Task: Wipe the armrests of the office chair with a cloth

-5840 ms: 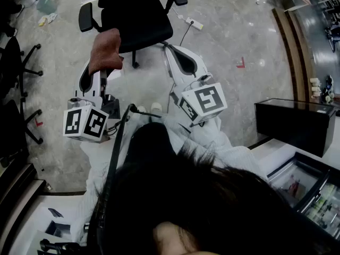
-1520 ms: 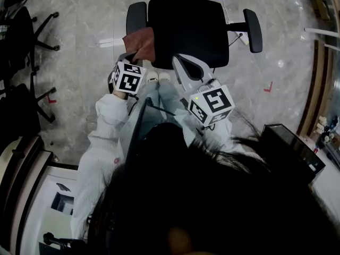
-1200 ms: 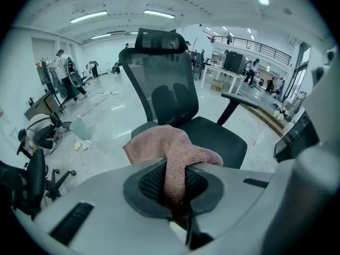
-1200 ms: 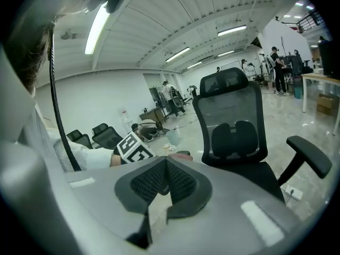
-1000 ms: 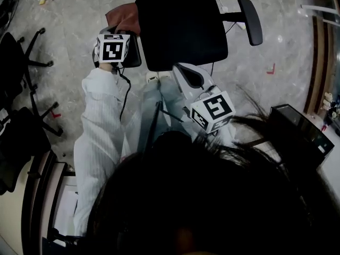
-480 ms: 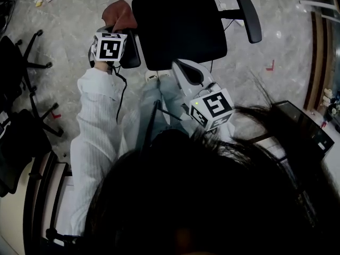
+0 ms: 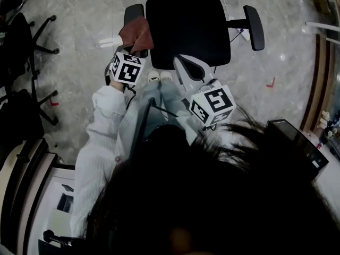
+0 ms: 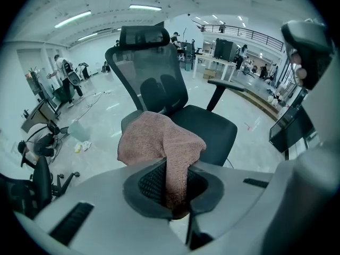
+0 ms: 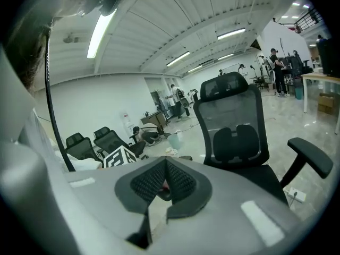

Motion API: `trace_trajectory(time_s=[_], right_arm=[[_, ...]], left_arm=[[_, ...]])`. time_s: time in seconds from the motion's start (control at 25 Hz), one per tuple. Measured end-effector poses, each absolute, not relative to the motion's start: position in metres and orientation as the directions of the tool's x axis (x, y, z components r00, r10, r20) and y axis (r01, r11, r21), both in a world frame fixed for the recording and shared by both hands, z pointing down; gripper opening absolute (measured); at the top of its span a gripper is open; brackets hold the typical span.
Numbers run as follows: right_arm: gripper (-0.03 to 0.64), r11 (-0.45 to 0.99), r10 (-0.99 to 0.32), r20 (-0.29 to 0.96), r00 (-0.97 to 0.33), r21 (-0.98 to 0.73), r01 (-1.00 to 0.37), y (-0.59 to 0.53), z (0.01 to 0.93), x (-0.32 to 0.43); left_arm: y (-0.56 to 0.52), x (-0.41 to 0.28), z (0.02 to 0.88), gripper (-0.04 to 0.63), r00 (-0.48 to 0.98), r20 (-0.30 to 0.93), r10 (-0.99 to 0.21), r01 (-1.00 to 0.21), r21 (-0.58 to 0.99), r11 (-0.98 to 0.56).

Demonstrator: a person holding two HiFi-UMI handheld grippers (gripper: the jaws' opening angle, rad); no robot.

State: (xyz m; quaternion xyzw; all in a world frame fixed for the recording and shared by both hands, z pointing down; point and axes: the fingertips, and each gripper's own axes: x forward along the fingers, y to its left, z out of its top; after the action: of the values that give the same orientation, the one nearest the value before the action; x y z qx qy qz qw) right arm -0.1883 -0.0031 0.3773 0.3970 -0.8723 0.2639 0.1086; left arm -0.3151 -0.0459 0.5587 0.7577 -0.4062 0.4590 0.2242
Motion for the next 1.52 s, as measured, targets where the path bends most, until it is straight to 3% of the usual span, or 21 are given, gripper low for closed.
trace_trajectory(time_s=[0.48, 1.16, 1.52], right_arm=[[-0.001, 0.547, -0.629, 0.399, -0.668, -0.384, -0.744, 0.001, 0.386, -0.201], [-0.001, 0.412, -0.647, 0.505, -0.571, -0.400, -0.819, -0.057, 0.434, -0.167], [-0.001, 0.421, -0.649, 0.494, -0.579, -0.401, -0.814, -0.061, 0.427, -0.168]], left_arm=[[-0.014, -0.325, 0.565, 0.025, 0.268, 0.879, -0.395, -0.812, -0.014, -0.584], [-0.215, -0.342, 0.599, 0.025, 0.216, 0.874, -0.435, -0.823, -0.077, -0.563], [-0.205, -0.342, 0.596, 0.025, 0.204, 0.881, -0.426, -0.822, -0.082, -0.563]])
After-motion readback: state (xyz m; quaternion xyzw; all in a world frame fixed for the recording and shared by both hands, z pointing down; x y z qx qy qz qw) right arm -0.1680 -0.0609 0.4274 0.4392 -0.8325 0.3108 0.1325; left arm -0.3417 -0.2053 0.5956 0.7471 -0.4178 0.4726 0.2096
